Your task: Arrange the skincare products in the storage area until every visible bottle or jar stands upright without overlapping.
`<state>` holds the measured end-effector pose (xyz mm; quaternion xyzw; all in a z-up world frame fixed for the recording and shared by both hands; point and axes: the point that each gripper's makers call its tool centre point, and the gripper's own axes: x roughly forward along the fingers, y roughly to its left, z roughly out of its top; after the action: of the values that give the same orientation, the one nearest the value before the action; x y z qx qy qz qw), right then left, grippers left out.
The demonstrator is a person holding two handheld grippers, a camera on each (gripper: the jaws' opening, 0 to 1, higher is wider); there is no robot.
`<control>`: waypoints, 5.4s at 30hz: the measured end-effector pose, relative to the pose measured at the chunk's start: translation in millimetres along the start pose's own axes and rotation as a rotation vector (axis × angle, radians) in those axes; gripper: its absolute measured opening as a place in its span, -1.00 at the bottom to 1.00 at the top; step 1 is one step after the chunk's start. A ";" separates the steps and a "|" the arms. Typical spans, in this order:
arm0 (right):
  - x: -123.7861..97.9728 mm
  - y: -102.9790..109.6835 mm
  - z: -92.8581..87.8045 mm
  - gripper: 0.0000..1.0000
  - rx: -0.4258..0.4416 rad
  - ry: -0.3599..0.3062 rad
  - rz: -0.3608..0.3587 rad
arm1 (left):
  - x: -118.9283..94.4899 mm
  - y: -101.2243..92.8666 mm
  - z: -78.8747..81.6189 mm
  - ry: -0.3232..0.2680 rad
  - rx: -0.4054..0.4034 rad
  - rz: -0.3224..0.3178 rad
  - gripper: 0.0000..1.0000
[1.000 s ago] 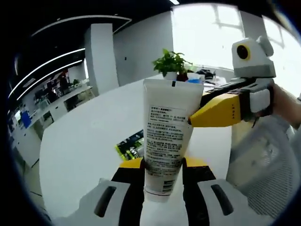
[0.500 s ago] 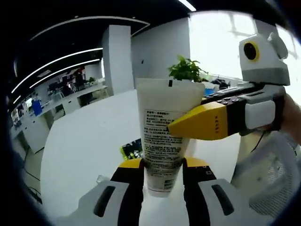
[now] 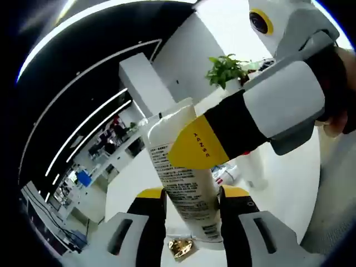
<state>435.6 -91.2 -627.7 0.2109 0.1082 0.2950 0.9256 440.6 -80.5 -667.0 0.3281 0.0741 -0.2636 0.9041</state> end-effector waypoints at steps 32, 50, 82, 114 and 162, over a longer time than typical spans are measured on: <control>-21.0 18.6 -14.6 -0.56 -0.026 0.061 0.120 | -2.3 -9.0 -17.0 -0.124 -0.026 -0.392 -0.46; -35.2 27.1 -33.1 -0.46 -0.258 0.209 0.365 | -45.1 -46.6 -25.0 -0.239 -0.194 -0.962 -0.45; -62.7 56.8 -73.1 -0.83 -1.026 0.648 1.022 | -85.3 -90.0 -36.4 -0.094 0.177 -1.422 -0.47; -15.6 18.9 -35.6 -0.91 -0.969 0.930 0.673 | -24.0 -37.0 -4.3 -0.245 -0.192 -0.945 -0.60; -5.7 -23.0 -28.0 -0.86 -1.140 1.276 0.627 | 20.0 -46.3 -5.0 -0.294 -0.340 -0.778 -0.84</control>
<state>433.4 -102.4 -662.6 -0.4624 0.3754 0.6024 0.5314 433.4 -115.8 -702.6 0.0816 0.1050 -0.6119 0.7797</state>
